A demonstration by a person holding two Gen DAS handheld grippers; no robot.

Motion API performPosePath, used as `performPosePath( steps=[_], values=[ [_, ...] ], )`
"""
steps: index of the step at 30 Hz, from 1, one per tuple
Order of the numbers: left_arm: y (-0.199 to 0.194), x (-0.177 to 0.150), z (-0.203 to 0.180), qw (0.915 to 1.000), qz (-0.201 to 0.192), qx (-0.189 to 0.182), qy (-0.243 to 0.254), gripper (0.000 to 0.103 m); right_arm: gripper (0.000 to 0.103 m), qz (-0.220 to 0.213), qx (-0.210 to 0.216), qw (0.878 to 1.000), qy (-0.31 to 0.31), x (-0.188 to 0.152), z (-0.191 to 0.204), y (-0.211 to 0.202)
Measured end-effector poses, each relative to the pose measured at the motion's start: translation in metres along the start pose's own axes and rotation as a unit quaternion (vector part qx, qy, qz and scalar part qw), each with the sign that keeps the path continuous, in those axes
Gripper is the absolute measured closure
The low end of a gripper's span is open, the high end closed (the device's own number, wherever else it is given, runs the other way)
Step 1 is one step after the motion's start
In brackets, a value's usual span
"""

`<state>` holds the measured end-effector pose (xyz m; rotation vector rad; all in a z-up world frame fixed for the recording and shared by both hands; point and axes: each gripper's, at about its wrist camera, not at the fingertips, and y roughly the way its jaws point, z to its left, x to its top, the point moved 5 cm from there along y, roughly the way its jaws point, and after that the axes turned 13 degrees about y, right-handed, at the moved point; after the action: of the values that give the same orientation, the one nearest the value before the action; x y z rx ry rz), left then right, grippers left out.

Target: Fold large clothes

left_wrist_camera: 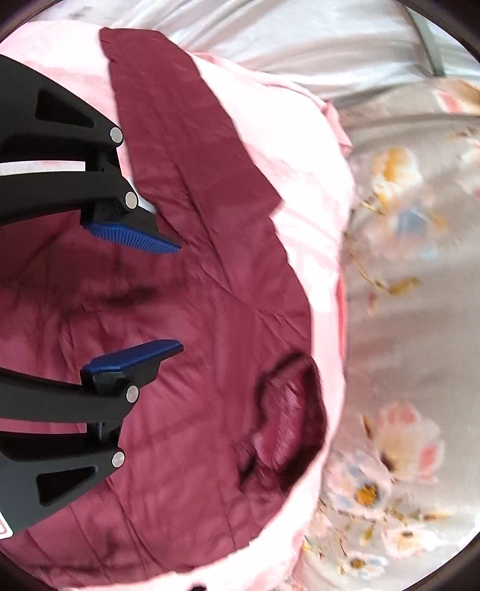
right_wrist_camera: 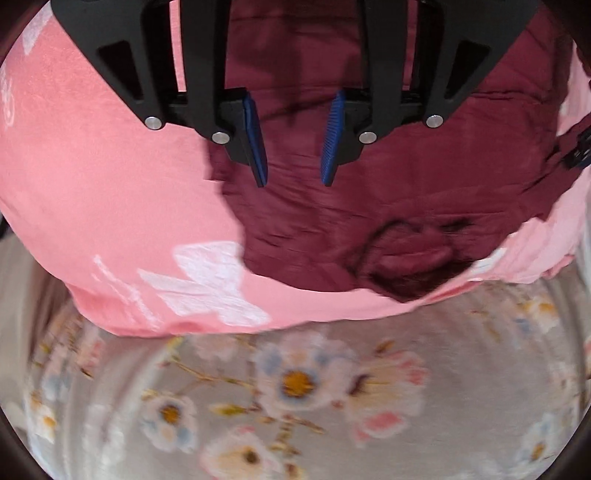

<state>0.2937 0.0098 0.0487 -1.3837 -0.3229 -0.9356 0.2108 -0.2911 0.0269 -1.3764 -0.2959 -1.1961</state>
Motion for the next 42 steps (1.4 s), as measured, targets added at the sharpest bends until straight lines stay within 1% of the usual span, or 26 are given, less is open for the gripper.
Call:
performPosePath(
  steps=[1,3,6,9,13,17,23,30,32,34,37,38,40,41,42],
  values=[
    [0.001,0.007,-0.01,1.0,-0.003,-0.002,0.004,0.051,0.072,0.007,0.016,1.0,-0.012,-0.005,0.018,0.005],
    [0.008,0.014,-0.03,0.9999,-0.005,-0.01,0.011,0.051,0.072,0.02,0.028,0.999,-0.032,-0.015,0.041,0.017],
    [0.031,0.015,-0.059,0.9997,0.007,-0.015,0.02,0.051,0.072,0.041,0.026,0.997,-0.064,-0.037,0.065,0.04],
    [0.056,0.007,-0.079,0.9992,0.026,-0.017,0.027,0.05,0.072,0.06,0.014,0.994,-0.088,-0.056,0.074,0.06],
    [0.081,-0.01,-0.087,0.9982,0.051,-0.025,0.019,0.049,0.071,0.085,0.009,0.993,-0.085,-0.074,0.07,0.075],
    [0.086,-0.017,-0.088,0.9985,0.045,-0.026,0.014,0.047,0.07,0.093,0.018,0.993,-0.07,-0.078,0.064,0.08],
    [0.088,-0.02,-0.092,0.9989,0.039,-0.013,0.022,0.045,0.069,0.082,0.005,0.993,-0.084,-0.082,0.068,0.081],
    [0.089,-0.019,-0.093,0.999,0.038,-0.01,0.023,0.043,0.066,0.082,0.007,0.994,-0.078,-0.081,0.066,0.082],
    [0.089,-0.02,-0.093,0.999,0.038,-0.009,0.022,0.042,0.066,0.082,0.006,0.993,-0.079,-0.081,0.065,0.082],
    [0.089,-0.019,-0.092,0.9991,0.039,-0.011,0.017,0.039,0.065,0.082,0.005,0.994,-0.079,-0.081,0.066,0.082],
    [0.087,-0.02,-0.085,0.9988,0.035,-0.034,0.0,0.036,0.064,0.081,0.003,0.993,-0.08,-0.081,0.066,0.083],
    [0.083,-0.021,-0.079,0.9981,0.034,-0.05,-0.013,0.036,0.064,0.081,0.002,0.993,-0.08,-0.08,0.066,0.083],
    [0.072,-0.026,-0.062,0.9965,0.035,-0.065,-0.04,0.036,0.059,0.08,0.007,0.994,-0.075,-0.079,0.064,0.082],
    [0.061,-0.031,-0.044,0.9946,0.033,-0.075,-0.064,0.036,0.058,0.079,0.009,0.994,-0.072,-0.078,0.063,0.08],
    [0.052,-0.036,-0.029,0.9926,0.031,-0.084,-0.082,0.035,0.053,0.073,0.006,0.995,-0.069,-0.076,0.061,0.076]
  ],
)
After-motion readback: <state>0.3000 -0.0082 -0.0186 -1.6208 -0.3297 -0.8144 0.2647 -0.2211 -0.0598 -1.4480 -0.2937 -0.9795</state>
